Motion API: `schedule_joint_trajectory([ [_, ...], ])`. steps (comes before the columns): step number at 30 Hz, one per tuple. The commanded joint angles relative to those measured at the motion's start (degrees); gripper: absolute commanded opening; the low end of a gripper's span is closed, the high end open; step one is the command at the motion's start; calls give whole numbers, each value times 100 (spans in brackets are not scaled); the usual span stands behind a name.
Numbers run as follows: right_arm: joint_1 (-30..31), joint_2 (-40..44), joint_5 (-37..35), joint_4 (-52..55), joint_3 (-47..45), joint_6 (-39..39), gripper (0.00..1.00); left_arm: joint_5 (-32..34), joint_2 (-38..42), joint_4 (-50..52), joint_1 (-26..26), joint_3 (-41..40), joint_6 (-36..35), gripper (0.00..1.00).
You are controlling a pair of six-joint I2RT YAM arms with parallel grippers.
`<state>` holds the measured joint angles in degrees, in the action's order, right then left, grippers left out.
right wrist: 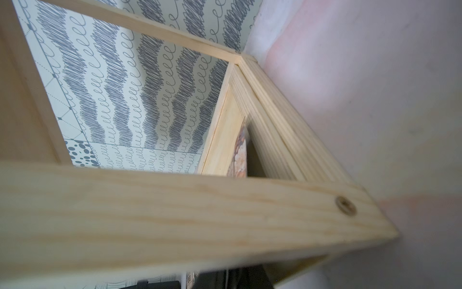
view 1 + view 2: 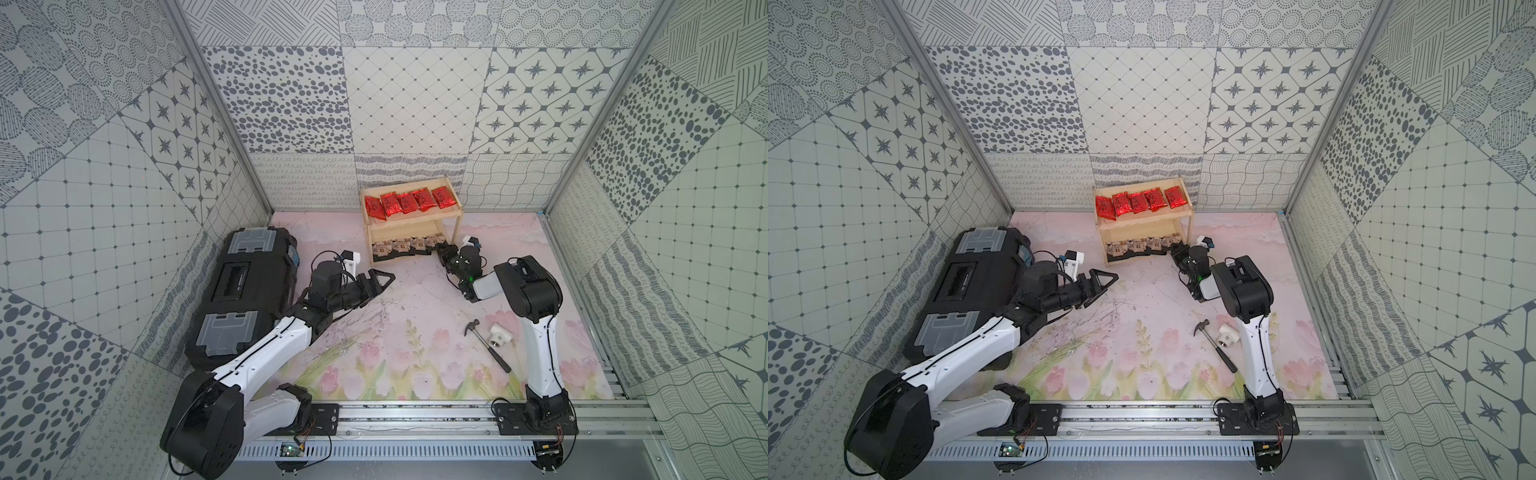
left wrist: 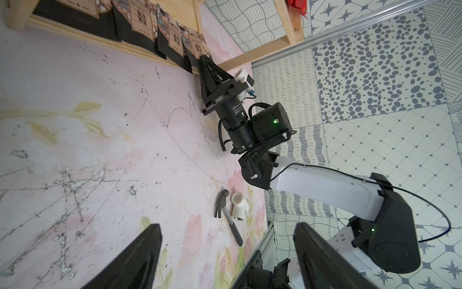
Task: Place the tea bags on the shelf by color
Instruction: Place the tea bag on the shelf, then reset both arms
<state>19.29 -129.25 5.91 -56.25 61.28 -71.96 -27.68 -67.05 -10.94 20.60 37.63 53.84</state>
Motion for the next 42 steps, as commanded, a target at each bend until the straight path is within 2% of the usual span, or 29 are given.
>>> schedule_joint_trajectory([
  [1,-28,-75,-44,-122,46,-52,21,-114,-9,-154,-29,-10,-163,87],
  [4,-28,-7,-33,-35,20,17,37,-121,-18,-170,-30,-10,-162,87],
  [6,-32,51,-61,-7,-55,64,42,-148,-25,-188,-17,-10,-158,87],
  [12,-48,306,1,489,-133,-49,49,-150,-10,-189,-47,-10,-166,87],
  [18,-105,818,62,2390,73,-431,54,-120,18,-155,-48,-10,-192,86],
  [24,-153,1173,198,3694,298,-539,58,-6,23,-46,-55,16,-239,86],
  [27,-156,1454,489,3992,169,-440,60,280,87,418,-51,202,-428,87],
  [30,-32,2138,638,4380,-286,-179,61,956,291,1527,-56,606,-901,89],
  [32,167,2946,290,4956,-648,592,65,1753,505,2167,-23,778,-1310,92],
  [33,256,3469,89,5127,-888,945,67,2237,578,2407,12,780,-1478,97],
  [34,333,4005,-125,5311,-1137,1341,71,2809,619,2591,74,773,-1719,99],
  [36,438,5126,-961,5681,-1514,2634,87,4187,673,2636,188,596,-1918,99],
  [37,453,5683,-1359,5783,-1681,3338,97,4597,731,2358,201,372,-1971,100],
  [39,426,6470,-1745,5386,-2295,4800,99,4906,748,1262,192,-308,-2948,100],
  [41,313,7133,-2144,4529,-3138,6742,100,4992,696,-382,162,-1034,-4405,100],
  [42,149,7368,-2551,3986,-3606,7046,100,4890,636,-907,72,-1296,-4882,100],
])
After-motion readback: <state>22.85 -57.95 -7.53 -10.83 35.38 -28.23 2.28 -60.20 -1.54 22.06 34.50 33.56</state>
